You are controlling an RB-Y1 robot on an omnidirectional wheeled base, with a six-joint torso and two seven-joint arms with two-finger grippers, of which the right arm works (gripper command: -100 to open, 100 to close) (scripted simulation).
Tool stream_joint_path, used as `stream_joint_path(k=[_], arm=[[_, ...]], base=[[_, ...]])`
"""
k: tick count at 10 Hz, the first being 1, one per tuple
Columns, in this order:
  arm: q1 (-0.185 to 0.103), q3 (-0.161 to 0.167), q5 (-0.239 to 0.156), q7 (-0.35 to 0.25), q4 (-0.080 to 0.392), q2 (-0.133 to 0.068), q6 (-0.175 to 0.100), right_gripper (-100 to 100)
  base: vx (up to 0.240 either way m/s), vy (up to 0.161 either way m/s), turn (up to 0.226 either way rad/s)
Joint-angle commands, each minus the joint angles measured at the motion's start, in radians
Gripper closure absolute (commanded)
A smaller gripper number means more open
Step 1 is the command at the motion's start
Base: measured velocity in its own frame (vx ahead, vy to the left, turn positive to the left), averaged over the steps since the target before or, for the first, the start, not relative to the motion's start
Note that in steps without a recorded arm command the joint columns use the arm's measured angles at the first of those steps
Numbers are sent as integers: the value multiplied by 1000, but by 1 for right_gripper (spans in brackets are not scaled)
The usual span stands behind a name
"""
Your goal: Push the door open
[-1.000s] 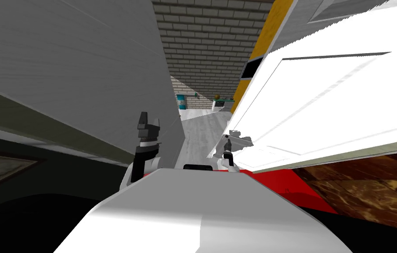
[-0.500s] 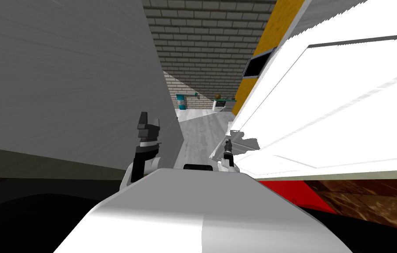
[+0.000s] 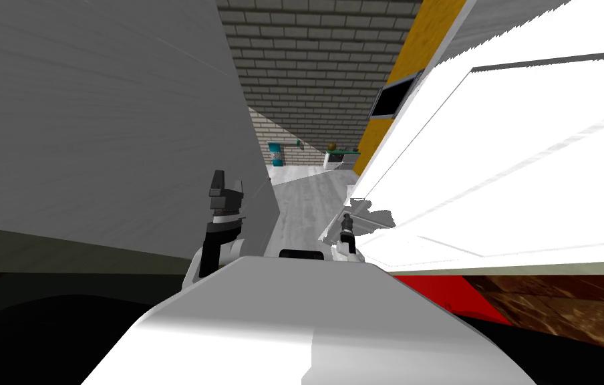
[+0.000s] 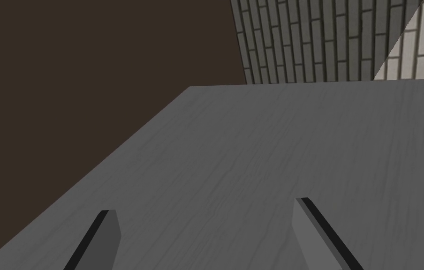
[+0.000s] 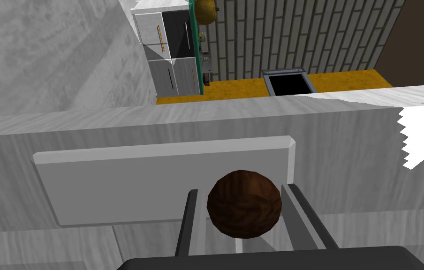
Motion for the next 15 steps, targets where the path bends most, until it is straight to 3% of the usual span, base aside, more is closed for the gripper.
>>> stream_joint_path(k=[1,6,8,15], arm=[[0,0,0,-1,-1,0,-1,100],[4,-35,-22,11,4,-11,0,100],[4,-35,-22,11,4,-11,0,100],[10,-99,-62,31,10,-29,0,100]], base=[[0,0,0],[138,-5,-27],[104,-2,-15],[163,0,-41]])
